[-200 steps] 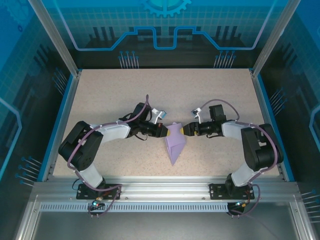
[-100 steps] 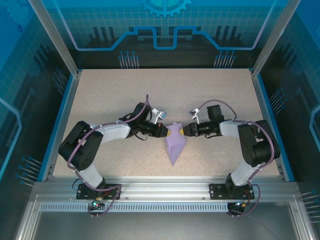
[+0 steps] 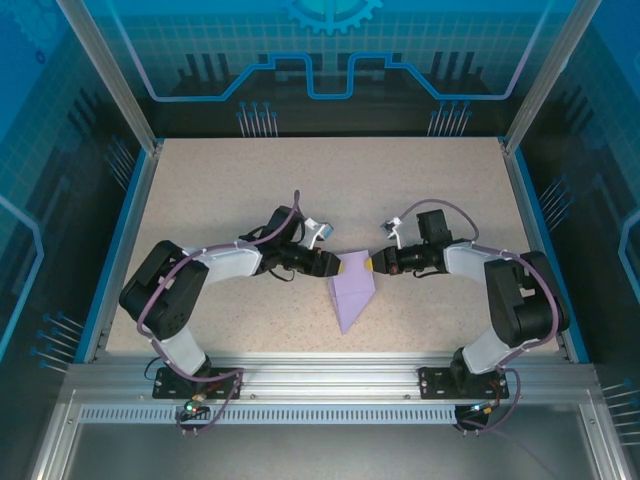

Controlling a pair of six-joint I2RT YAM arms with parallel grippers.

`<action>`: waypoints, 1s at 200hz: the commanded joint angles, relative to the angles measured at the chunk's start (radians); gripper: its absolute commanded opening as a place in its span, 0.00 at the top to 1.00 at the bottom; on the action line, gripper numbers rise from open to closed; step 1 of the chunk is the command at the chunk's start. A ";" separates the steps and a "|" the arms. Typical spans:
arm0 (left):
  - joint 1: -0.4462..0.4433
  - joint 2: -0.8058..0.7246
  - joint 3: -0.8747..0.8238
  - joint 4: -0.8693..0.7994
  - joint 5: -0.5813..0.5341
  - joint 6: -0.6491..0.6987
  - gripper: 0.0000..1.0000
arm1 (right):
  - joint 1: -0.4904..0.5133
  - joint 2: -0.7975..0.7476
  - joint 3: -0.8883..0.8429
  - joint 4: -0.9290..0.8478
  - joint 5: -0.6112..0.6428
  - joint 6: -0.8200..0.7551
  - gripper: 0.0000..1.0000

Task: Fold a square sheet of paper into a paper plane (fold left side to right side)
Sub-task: Place the paper at the center of the table, then fold the wing for the fifth time at the center of the table.

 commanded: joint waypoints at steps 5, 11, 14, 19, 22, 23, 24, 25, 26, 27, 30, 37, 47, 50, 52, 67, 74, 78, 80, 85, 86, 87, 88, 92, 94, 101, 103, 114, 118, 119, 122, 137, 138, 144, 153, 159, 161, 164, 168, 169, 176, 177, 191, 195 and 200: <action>0.005 -0.067 0.059 -0.088 -0.118 0.057 0.32 | 0.015 -0.052 -0.014 -0.058 0.064 0.121 1.00; 0.004 -0.086 0.062 -0.101 -0.153 0.063 0.30 | 0.019 -0.056 -0.011 -0.072 0.083 0.145 1.00; 0.004 -0.095 0.062 -0.107 -0.167 0.066 0.29 | 0.021 -0.057 -0.009 -0.079 0.093 0.157 1.00; 0.004 -0.114 0.062 -0.117 -0.194 0.069 0.28 | 0.025 -0.059 -0.005 -0.091 0.103 0.173 1.00; 0.004 -0.126 0.060 -0.122 -0.208 0.071 0.27 | 0.028 -0.060 -0.003 -0.097 0.109 0.183 1.00; 0.003 -0.131 0.059 -0.125 -0.210 0.072 0.27 | 0.029 -0.061 -0.003 -0.098 0.110 0.187 1.00; 0.003 -0.134 0.058 -0.127 -0.215 0.072 0.27 | 0.030 -0.060 -0.002 -0.100 0.113 0.190 1.00; 0.003 -0.138 0.057 -0.129 -0.220 0.073 0.27 | 0.031 -0.060 -0.002 -0.102 0.115 0.191 1.00; 0.003 -0.141 0.056 -0.131 -0.225 0.073 0.27 | 0.032 -0.060 0.000 -0.103 0.116 0.195 1.00; 0.003 -0.146 0.055 -0.133 -0.230 0.074 0.27 | 0.032 -0.060 0.000 -0.105 0.119 0.200 1.00; 0.001 -0.160 0.052 -0.139 -0.243 0.075 0.27 | 0.036 -0.060 0.002 -0.109 0.127 0.210 1.00; -0.008 -0.189 0.044 -0.160 -0.280 0.083 0.26 | 0.041 -0.059 0.006 -0.121 0.148 0.242 1.00; -0.042 -0.236 0.035 -0.200 -0.343 0.105 0.26 | 0.050 -0.056 0.013 -0.122 0.160 0.276 1.00; -0.054 -0.249 0.031 -0.214 -0.361 0.115 0.27 | 0.051 -0.056 0.014 -0.122 0.164 0.287 1.00; -0.063 -0.258 0.030 -0.224 -0.375 0.120 0.27 | 0.052 -0.054 0.015 -0.123 0.168 0.295 1.00; -0.143 -0.307 0.024 -0.300 -0.470 0.155 0.27 | 0.057 -0.045 0.029 -0.128 0.189 0.340 1.00; -0.182 -0.320 0.024 -0.334 -0.511 0.159 0.28 | 0.057 -0.037 0.038 -0.135 0.197 0.354 1.00; -0.202 -0.327 0.024 -0.351 -0.535 0.159 0.28 | 0.056 -0.034 0.044 -0.140 0.202 0.361 1.00; -0.219 -0.329 0.025 -0.359 -0.547 0.157 0.28 | 0.056 -0.032 0.046 -0.141 0.204 0.363 1.00; -0.252 -0.334 0.026 -0.376 -0.579 0.155 0.28 | 0.056 -0.028 0.051 -0.144 0.210 0.372 1.00; -0.259 -0.335 0.025 -0.379 -0.585 0.155 0.28 | 0.056 -0.027 0.053 -0.144 0.211 0.374 1.00; -0.266 -0.336 0.026 -0.382 -0.591 0.154 0.28 | 0.056 -0.026 0.054 -0.145 0.212 0.376 1.00; -0.273 -0.336 0.026 -0.384 -0.597 0.154 0.28 | 0.057 -0.025 0.055 -0.145 0.213 0.378 1.00; -0.302 -0.338 0.027 -0.396 -0.623 0.152 0.28 | 0.056 -0.022 0.060 -0.147 0.214 0.384 1.00; -0.313 -0.338 0.029 -0.402 -0.637 0.151 0.28 | 0.057 -0.020 0.061 -0.148 0.215 0.387 1.00; -0.366 -0.332 0.036 -0.421 -0.688 0.146 0.28 | 0.056 -0.015 0.071 -0.153 0.215 0.394 1.00; -0.380 -0.329 0.038 -0.426 -0.702 0.144 0.28 | 0.055 -0.012 0.073 -0.154 0.214 0.397 1.00; -0.443 -0.305 0.057 -0.456 -0.762 0.131 0.28 | 0.057 -0.004 0.086 -0.161 0.215 0.405 1.00; -0.466 -0.295 0.066 -0.467 -0.785 0.126 0.28 | 0.057 -0.001 0.091 -0.165 0.215 0.406 1.00; -0.472 -0.290 0.069 -0.470 -0.790 0.124 0.28 | 0.057 0.000 0.093 -0.166 0.216 0.406 1.00; -0.483 -0.279 0.076 -0.477 -0.806 0.119 0.28 | 0.056 0.002 0.097 -0.172 0.219 0.407 1.00; -0.548 -0.216 0.115 -0.511 -0.870 0.097 0.27 | 0.057 0.011 0.107 -0.181 0.222 0.412 1.00; -0.552 -0.211 0.119 -0.512 -0.876 0.096 0.27 | 0.057 0.012 0.109 -0.181 0.222 0.412 1.00; -0.572 -0.183 0.136 -0.525 -0.902 0.088 0.27 | 0.057 0.015 0.112 -0.184 0.224 0.415 1.00; -0.592 -0.136 0.164 -0.543 -0.931 0.077 0.27 | 0.056 0.019 0.114 -0.186 0.226 0.417 1.00; -0.603 -0.107 0.185 -0.554 -0.949 0.069 0.27 | 0.056 0.021 0.116 -0.186 0.227 0.420 1.00; -0.605 -0.095 0.193 -0.559 -0.955 0.067 0.27 | 0.055 0.022 0.116 -0.186 0.226 0.420 1.00; -0.610 -0.081 0.204 -0.566 -0.964 0.065 0.27 | 0.056 0.023 0.117 -0.187 0.227 0.421 1.00; -0.616 -0.060 0.219 -0.574 -0.975 0.062 0.27 | 0.056 0.025 0.119 -0.186 0.226 0.421 1.00; -0.617 -0.058 0.223 -0.577 -0.977 0.062 0.27 | 0.056 0.026 0.119 -0.186 0.227 0.421 1.00; -0.625 -0.022 0.250 -0.592 -0.996 0.058 0.27 | 0.056 0.028 0.118 -0.186 0.227 0.422 1.00; -0.626 -0.017 0.253 -0.595 -0.999 0.058 0.27 | 0.056 0.028 0.118 -0.186 0.227 0.423 1.00; -0.638 0.042 0.301 -0.628 -1.037 0.045 0.27 | 0.056 0.032 0.120 -0.188 0.227 0.421 1.00; -0.640 0.059 0.313 -0.636 -1.043 0.042 0.27 | 0.057 0.032 0.120 -0.188 0.226 0.421 1.00; -0.642 0.079 0.326 -0.645 -1.057 0.037 0.27 | 0.056 0.033 0.122 -0.188 0.226 0.421 1.00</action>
